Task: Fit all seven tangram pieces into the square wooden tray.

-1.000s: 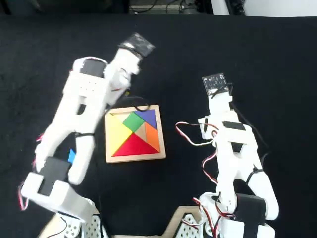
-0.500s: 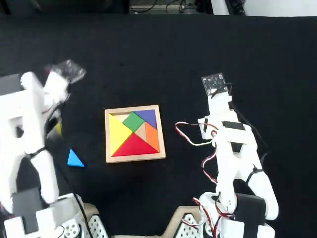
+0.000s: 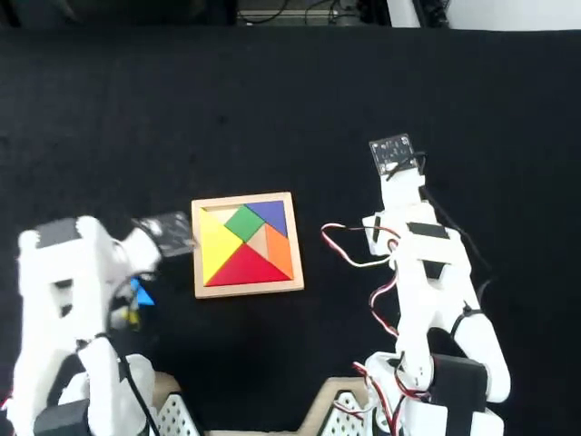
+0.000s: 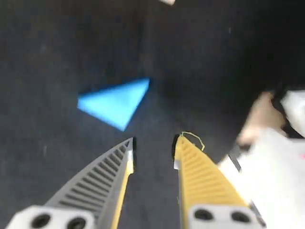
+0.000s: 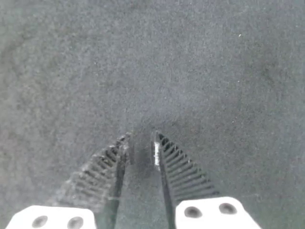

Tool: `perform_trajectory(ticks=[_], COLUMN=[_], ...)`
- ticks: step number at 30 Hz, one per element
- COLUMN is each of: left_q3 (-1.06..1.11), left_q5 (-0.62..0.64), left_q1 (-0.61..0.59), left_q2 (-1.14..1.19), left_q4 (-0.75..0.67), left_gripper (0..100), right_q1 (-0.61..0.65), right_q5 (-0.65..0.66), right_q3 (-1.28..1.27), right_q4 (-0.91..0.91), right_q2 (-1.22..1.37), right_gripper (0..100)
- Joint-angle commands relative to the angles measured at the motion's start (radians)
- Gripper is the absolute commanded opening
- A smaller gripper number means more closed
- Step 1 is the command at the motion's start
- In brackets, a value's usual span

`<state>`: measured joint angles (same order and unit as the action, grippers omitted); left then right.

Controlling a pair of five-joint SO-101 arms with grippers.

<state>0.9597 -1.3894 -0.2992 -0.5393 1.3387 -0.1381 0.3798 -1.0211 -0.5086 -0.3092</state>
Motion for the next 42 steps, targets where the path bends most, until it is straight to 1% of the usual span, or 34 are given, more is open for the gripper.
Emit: perform_trajectory(ticks=[1,2,5,11,15,20,27,29,33,35,40,42], left_q3=[0.117,0.137,0.151,0.122,0.113,0.137,0.193,0.185,0.15,0.13,0.073,0.051], left_q5=[0.172,0.18,0.152,0.127,0.025,-0.011,0.0,0.032,0.216,0.276,0.368,0.362], left_q1=[0.097,0.108,0.12,0.079,0.022,-0.03,-0.001,0.012,0.064,0.088,0.097,0.077], left_q2=[-0.017,-0.015,-0.015,-0.015,-0.015,-0.015,-0.014,-0.014,-0.014,-0.014,-0.014,-0.015], left_q4=[-0.244,-0.273,-0.278,-0.287,-0.301,-0.43,-0.597,-0.624,-0.661,-0.658,-0.658,-0.654], left_gripper=[15,15,15,15,15,15,15,15,15,15,15,15], right_q1=[0.012,0.012,0.012,0.012,0.012,0.012,0.012,0.012,0.012,0.012,0.012,0.012], right_q5=[0.008,0.008,0.008,0.008,0.008,0.008,0.008,0.008,0.008,0.008,0.008,0.008], right_q3=[0.005,0.005,0.005,0.005,0.005,-0.004,-0.004,-0.004,-0.004,-0.004,-0.004,-0.004], right_q4=[0.012,0.012,0.012,0.012,0.012,0.015,0.015,0.015,0.015,0.015,0.014,0.014], right_q2=[0.004,0.004,0.004,0.004,0.004,0.002,0.002,0.002,0.002,0.002,0.002,0.002], right_gripper=[8.1,8.1,8.1,8.1,8.1,8.1,8.1,8.1,8.1,8.1,8.1,8.1])
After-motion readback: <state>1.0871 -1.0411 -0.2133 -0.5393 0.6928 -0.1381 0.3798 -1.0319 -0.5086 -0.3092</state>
